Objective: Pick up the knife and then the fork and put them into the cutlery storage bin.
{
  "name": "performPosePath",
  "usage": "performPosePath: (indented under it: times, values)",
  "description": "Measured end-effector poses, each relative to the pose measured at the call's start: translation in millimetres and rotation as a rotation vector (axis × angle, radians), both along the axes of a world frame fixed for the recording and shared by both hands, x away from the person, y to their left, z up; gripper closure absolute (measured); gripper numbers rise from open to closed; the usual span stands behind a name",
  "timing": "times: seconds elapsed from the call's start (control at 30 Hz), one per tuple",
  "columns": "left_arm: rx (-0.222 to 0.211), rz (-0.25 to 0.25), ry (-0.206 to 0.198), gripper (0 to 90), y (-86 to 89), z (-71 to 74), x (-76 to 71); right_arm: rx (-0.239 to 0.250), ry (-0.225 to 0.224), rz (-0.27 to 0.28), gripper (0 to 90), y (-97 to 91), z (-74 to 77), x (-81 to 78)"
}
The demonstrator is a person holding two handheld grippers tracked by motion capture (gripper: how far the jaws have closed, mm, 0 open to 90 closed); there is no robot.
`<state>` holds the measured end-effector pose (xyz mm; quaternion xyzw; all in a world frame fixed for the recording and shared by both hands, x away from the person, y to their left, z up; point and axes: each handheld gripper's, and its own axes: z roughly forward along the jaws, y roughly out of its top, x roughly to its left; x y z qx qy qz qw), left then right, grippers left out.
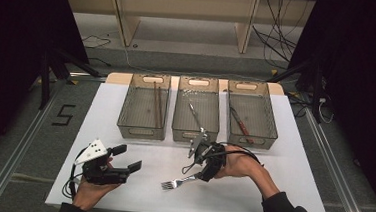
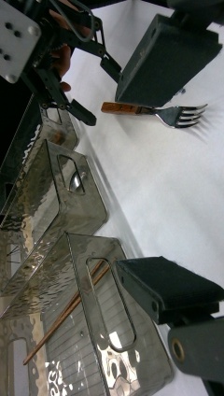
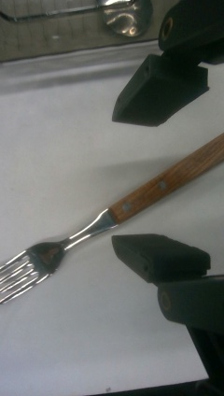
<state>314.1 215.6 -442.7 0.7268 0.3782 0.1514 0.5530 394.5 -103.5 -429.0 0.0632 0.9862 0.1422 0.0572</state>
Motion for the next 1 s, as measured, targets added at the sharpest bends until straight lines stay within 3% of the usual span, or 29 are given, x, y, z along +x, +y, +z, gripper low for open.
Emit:
performPosePath:
  times: [0.2,0.4,1.0]
  values:
    - [-0.001,0.000,-0.001,16.2,-0.2,0.2,-0.5,-0.050,0.027,0.016,40.3,1.3,-9.1,-0.1]
    - [0.002,-0.003,-0.002,16.2,-0.7,0.4,-0.9,-0.085,0.015,0.031,43.3,3.7,-16.2,1.3]
    - [0.006,-0.005,-0.003,16.2,-0.9,0.5,-1.1,-0.119,0.034,0.060,56.6,7.3,-26.7,1.7]
